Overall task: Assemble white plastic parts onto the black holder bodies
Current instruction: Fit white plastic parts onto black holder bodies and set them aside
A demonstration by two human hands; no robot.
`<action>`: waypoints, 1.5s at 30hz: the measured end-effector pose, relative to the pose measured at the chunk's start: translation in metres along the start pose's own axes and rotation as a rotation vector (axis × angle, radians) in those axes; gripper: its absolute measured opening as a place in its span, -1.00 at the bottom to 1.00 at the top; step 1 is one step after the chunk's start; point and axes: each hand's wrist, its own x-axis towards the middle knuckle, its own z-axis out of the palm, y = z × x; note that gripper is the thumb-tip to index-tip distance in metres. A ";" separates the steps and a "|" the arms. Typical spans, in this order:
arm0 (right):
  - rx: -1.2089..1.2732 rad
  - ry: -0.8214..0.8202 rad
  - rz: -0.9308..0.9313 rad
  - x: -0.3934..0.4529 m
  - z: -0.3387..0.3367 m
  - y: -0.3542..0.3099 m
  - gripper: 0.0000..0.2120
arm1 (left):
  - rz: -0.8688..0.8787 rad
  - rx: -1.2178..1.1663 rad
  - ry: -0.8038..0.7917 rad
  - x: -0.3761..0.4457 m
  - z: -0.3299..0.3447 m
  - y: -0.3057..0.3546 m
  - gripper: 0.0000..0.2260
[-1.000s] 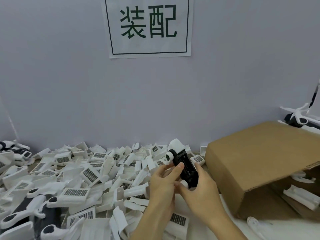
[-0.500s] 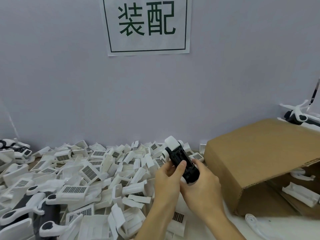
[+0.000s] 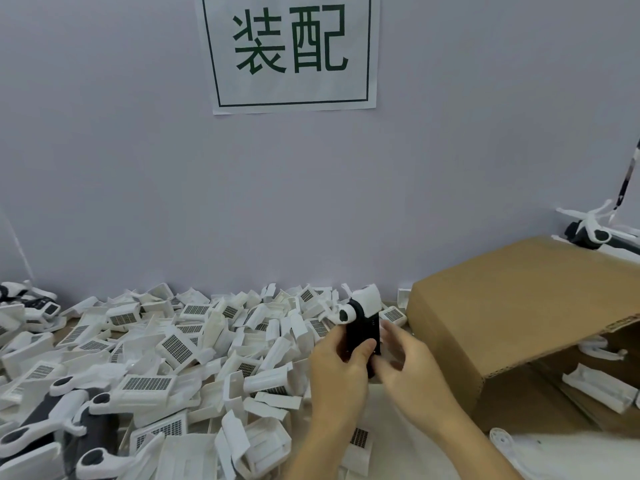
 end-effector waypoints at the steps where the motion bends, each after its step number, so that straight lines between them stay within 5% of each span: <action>1: 0.040 0.031 -0.018 0.000 -0.002 -0.002 -0.48 | 0.016 0.020 0.000 -0.001 0.001 0.000 -0.76; 3: 0.107 0.093 -0.063 0.002 -0.006 -0.004 -0.43 | 0.067 0.070 -0.032 -0.002 0.001 0.000 -0.79; 6: 0.235 0.110 -0.089 0.003 -0.006 -0.003 -0.61 | 0.162 0.160 -0.114 -0.006 0.001 -0.001 -0.70; 9: 0.268 0.219 -0.023 0.005 -0.004 -0.001 -0.48 | 0.242 0.212 -0.147 -0.009 0.001 0.003 -0.50; 12: 0.236 0.308 -0.057 0.006 -0.005 -0.001 -0.75 | 0.273 0.218 -0.186 -0.010 0.001 0.005 -0.43; 15: 0.229 0.330 -0.038 0.005 -0.007 0.001 -0.74 | 0.257 0.221 -0.202 -0.009 0.001 0.001 -0.37; 20: 0.213 0.356 -0.019 0.003 -0.008 -0.003 -0.74 | 0.260 0.214 -0.194 -0.010 0.001 0.002 -0.47; 24: 0.271 0.190 -0.047 0.002 -0.013 -0.005 -0.69 | 0.217 0.188 -0.147 -0.012 0.001 0.003 -0.58; 28: 0.294 0.100 -0.014 0.000 -0.011 -0.006 -0.28 | 0.046 -0.007 -0.008 -0.006 0.002 0.004 -0.69; 32: 0.269 0.235 0.004 0.001 -0.009 -0.002 -0.59 | -0.252 -0.273 0.148 0.002 -0.004 0.006 -0.83; 35: 0.263 0.280 0.042 0.002 -0.010 -0.001 -0.70 | -0.439 -0.642 0.139 0.005 -0.009 0.011 -0.66; 45: 0.275 0.311 0.203 0.008 -0.006 0.009 -0.75 | -0.548 -0.878 0.070 0.005 -0.011 0.019 -0.80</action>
